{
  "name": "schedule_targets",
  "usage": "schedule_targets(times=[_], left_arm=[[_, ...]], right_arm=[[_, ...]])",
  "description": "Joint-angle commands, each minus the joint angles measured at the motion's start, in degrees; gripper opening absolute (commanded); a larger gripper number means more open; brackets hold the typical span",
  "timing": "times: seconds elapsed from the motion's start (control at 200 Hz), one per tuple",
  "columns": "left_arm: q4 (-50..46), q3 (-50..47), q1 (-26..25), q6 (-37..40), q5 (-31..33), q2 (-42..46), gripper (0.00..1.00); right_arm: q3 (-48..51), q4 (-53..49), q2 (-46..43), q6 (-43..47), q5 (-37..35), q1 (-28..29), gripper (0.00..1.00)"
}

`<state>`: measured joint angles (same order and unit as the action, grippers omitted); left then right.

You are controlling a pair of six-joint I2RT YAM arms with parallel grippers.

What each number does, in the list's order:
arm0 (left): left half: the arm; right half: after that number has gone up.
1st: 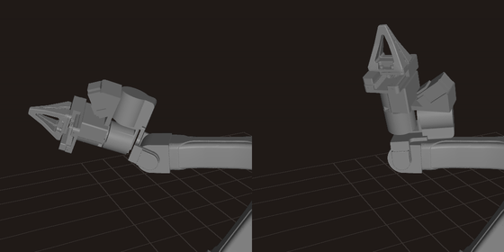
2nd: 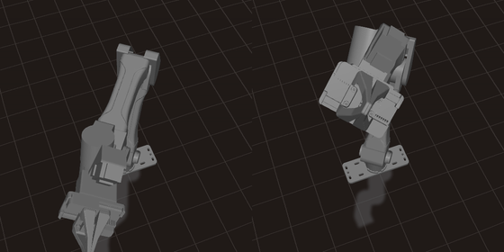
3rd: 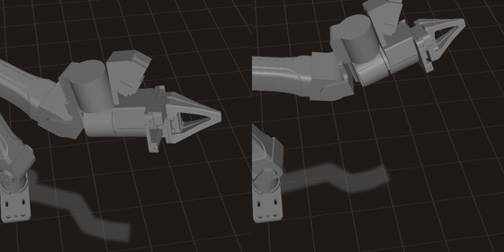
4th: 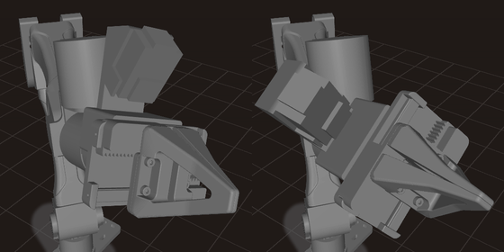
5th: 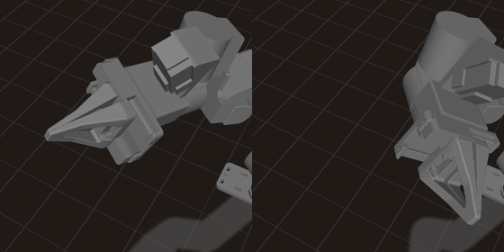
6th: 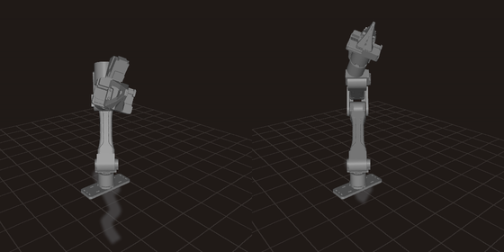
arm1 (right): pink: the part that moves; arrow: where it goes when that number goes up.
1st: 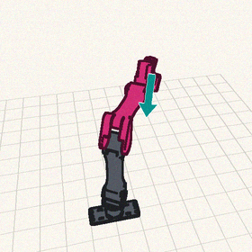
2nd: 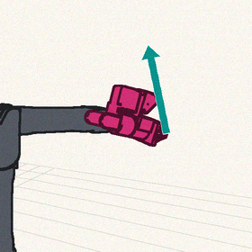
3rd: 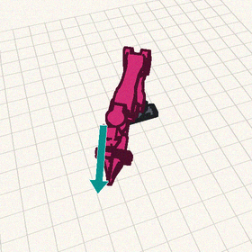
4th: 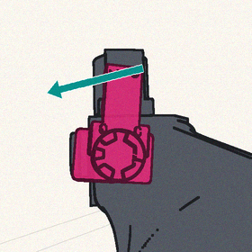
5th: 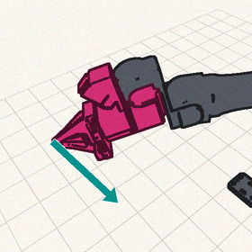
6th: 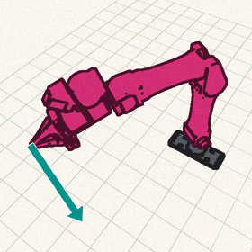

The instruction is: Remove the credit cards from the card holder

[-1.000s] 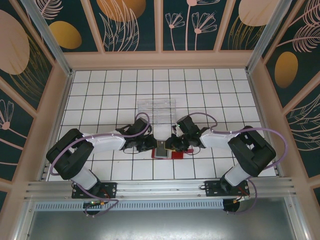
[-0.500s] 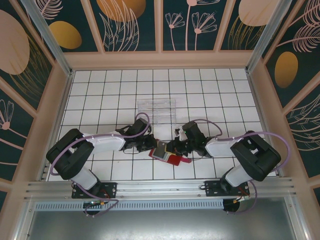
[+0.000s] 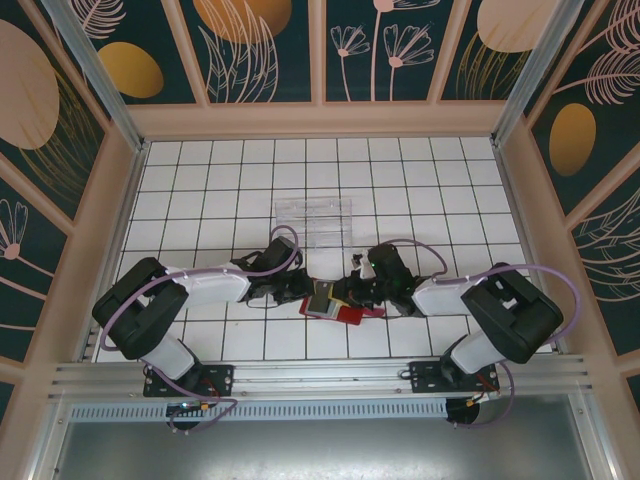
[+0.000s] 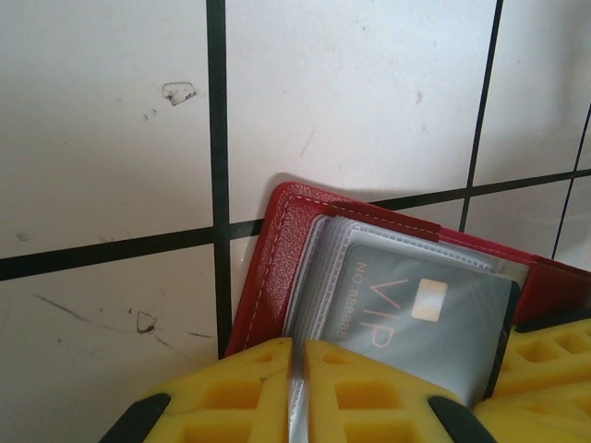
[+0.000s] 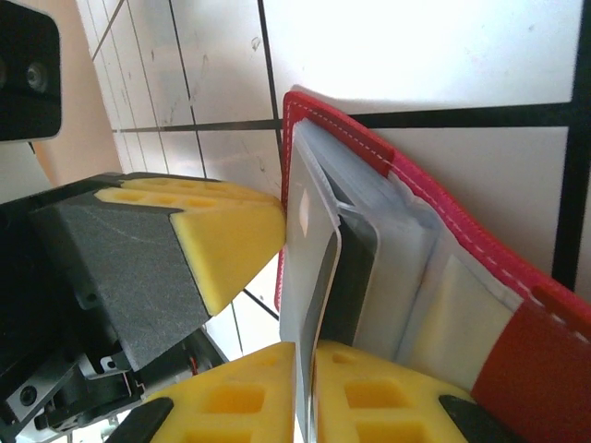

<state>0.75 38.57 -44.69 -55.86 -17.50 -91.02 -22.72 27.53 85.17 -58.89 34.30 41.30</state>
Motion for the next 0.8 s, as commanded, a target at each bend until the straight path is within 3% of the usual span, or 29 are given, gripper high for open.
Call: schedule_targets(times=[0.0,0.18,0.36,0.796], left_arm=[[-2.0,-1.7,-0.58,-0.84,-0.79,-0.65,0.12],[-1.9,-2.09,-0.59,-1.11,-0.48,-0.47,0.12],[-1.83,-2.02,-0.62,-1.3,-0.35,-0.86,0.12],[-1.81,-1.3,-0.63,-1.36,-0.65,-1.6,0.12]], right_arm=[[-1.01,5.16,1.0,-0.81,-0.89,-0.08,0.12],[-0.59,4.08,-0.12,-0.28,-0.9,-0.17,0.1],[0.43,3.88,-1.99,-0.08,-0.34,-1.21,0.14],[2.42,9.39,-3.56,-1.69,0.86,-2.26,0.08]])
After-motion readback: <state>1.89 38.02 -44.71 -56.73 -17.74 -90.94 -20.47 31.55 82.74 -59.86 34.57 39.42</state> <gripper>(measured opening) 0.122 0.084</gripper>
